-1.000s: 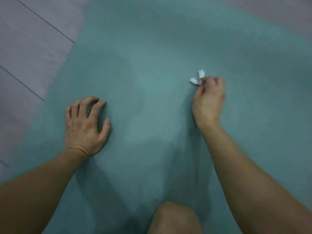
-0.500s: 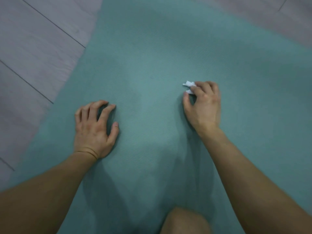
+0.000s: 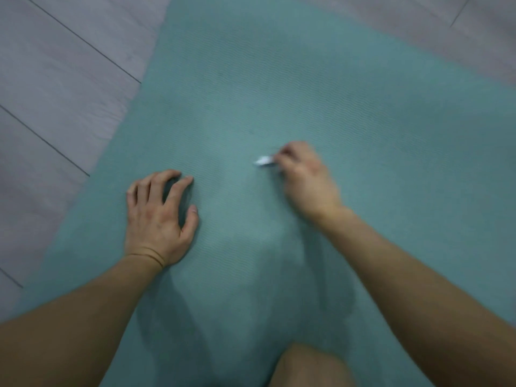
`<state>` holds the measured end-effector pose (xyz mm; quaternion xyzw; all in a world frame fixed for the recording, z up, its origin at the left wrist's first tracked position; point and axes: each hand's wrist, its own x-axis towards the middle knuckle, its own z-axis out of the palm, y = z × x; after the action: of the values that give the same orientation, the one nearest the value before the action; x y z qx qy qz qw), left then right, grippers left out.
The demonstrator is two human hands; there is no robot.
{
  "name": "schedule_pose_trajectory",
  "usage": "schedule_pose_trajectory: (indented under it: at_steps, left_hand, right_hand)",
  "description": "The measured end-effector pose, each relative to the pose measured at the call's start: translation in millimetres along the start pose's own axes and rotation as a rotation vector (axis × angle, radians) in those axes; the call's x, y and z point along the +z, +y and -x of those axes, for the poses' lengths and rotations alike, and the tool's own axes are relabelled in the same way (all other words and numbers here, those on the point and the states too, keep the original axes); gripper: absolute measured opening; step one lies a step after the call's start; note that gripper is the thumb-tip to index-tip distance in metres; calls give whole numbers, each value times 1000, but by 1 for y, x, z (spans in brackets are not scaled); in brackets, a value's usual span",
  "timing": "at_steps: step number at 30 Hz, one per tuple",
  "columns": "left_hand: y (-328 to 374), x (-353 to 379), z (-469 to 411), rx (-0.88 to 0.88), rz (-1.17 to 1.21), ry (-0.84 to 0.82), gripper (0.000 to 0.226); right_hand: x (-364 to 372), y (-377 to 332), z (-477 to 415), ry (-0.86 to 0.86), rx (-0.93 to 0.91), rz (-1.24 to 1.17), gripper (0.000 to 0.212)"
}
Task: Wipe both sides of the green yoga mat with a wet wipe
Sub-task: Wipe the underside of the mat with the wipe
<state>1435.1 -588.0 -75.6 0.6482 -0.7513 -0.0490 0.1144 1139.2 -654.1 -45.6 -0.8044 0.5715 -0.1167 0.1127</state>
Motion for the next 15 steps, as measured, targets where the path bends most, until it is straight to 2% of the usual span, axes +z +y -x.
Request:
schedule_pose_trajectory:
  at_steps: [2, 3, 4, 5, 7, 9, 11, 12, 13, 15]
  left_hand:
    - [0, 0, 0, -5, -3, 7, 54]
    - [0, 0, -1, -3, -4, 7, 54]
    - [0, 0, -1, -2, -3, 6, 54]
    - [1, -1, -1, -2, -2, 9, 54]
    - [0, -1, -1, 1, -5, 11, 54]
    - [0, -1, 0, -4, -4, 1, 54]
    - [0, -1, 0, -12, -5, -5, 54]
    - [0, -1, 0, -12, -2, -3, 54]
    - [0, -1, -1, -10, 6, 1, 54]
    - [0, -1, -1, -6, 10, 14, 53]
  right_hand:
    - [-20, 61, 1, 214, 324, 140, 21]
    - [-26, 77, 2, 313, 497, 124, 23]
    - [-25, 76, 0, 376, 619, 82, 25]
    - [-17, 58, -3, 400, 642, 40, 24]
    - [9, -2, -10, 344, 441, -51, 18]
    - [25, -65, -5, 154, 72, -119, 11]
    - [22, -82, 1, -25, -187, -158, 19]
    - [14, -66, -1, -41, -204, -171, 27]
    - [5, -40, -3, -5, -146, -151, 34]
    - [-14, 24, -4, 156, 113, -38, 34]
